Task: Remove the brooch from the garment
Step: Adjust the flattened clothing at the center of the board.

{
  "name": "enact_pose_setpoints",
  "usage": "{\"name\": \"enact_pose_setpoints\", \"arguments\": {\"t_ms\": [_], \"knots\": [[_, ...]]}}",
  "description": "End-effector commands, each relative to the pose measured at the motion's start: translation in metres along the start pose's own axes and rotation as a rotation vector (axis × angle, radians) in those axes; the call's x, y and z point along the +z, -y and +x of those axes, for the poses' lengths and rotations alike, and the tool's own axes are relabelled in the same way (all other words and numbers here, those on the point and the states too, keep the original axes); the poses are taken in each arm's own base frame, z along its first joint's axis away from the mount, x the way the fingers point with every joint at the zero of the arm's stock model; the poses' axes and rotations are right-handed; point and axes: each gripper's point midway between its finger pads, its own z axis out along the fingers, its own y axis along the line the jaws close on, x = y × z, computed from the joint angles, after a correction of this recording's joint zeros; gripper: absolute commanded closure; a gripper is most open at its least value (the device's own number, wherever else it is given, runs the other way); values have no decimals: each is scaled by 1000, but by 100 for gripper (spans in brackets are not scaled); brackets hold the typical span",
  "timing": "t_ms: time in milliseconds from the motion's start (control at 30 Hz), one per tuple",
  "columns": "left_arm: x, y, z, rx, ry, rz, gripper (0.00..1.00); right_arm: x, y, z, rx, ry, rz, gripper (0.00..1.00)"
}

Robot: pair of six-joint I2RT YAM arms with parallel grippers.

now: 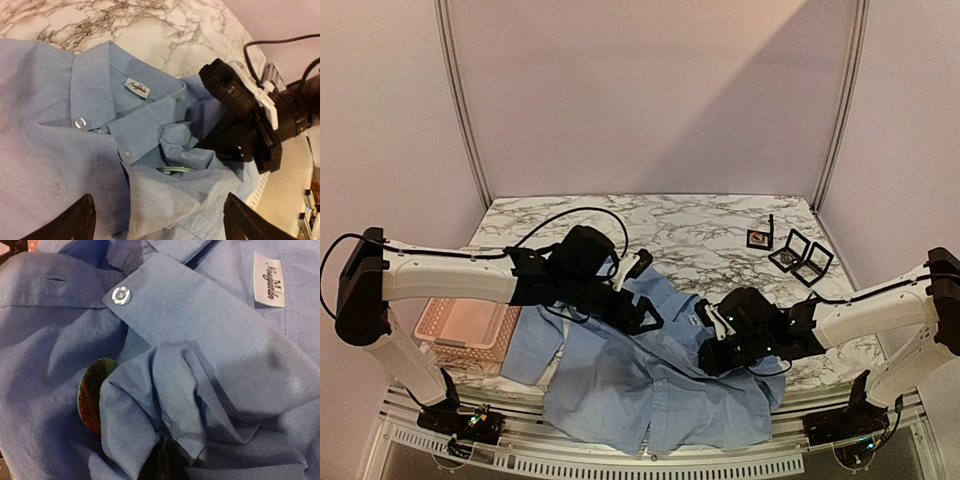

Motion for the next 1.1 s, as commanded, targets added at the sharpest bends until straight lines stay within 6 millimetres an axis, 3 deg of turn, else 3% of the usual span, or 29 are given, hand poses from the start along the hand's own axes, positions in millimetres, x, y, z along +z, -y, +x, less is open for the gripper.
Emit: {"name": "enact_pose_setpoints", "arguments": {"t_ms": [0, 100, 233, 500, 600, 867, 967, 1067], "knots": [[16, -13, 13, -9, 28, -178, 14, 6, 0, 12, 48, 13, -19, 100], [30, -13, 36, 25, -23, -229, 30, 5, 5, 14, 54, 20, -5, 100], [32, -27, 63, 101, -71, -391, 53, 1, 10, 11, 54, 51, 14, 100], [45, -28, 111, 168, -148, -407, 60, -18, 3, -1, 57, 126, -16, 97], [50, -27, 128, 142, -183, -362, 75, -27, -6, -10, 31, 146, -39, 89], [50, -26, 138, 66, -164, -316, 81, -55, -33, -50, -44, 246, -44, 62], [48, -21, 133, 46, -134, -292, 81, -52, -39, -59, -62, 242, -20, 57], [47, -17, 128, 33, -109, -276, 81, -36, -42, -55, -84, 184, -5, 55]]}}
